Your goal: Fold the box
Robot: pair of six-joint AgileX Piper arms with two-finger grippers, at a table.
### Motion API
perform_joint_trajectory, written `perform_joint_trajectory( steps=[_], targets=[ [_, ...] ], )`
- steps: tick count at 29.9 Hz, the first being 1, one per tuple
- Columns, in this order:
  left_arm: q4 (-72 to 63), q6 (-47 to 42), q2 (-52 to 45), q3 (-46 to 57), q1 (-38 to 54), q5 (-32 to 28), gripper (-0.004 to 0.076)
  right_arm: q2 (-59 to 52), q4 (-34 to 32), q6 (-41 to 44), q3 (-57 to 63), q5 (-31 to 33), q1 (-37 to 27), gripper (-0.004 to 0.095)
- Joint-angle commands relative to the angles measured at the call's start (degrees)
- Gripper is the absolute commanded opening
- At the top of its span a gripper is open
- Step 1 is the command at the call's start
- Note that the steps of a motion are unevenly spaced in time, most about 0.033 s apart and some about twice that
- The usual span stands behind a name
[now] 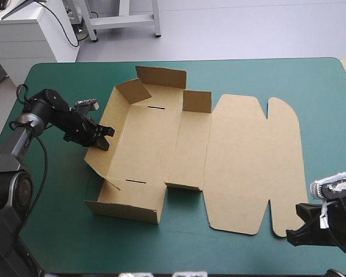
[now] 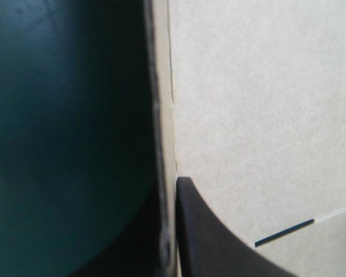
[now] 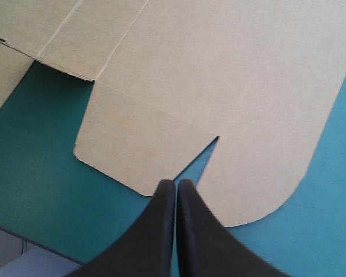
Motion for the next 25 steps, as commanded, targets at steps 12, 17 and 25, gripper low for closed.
perform_joint_trajectory(
  steps=[12,17,25],
  targets=[
    [44.2,3.8,-4.7,-14.6,-21.9,2.8,-0.0008,0.4,-0.6,0.7,-1.2,-2.0,-0.2,-0.0002],
    [60.8,3.2,-4.7,-14.6,-31.6,-5.9,-0.0008,0.4,-0.6,1.0,-1.2,-2.0,-0.2,-0.0002],
    [74.1,-1.0,-4.7,-14.6,-40.8,-17.2,-0.0008,0.4,-0.6,2.2,-1.2,-2.0,-0.2,-0.0002]
  ],
)
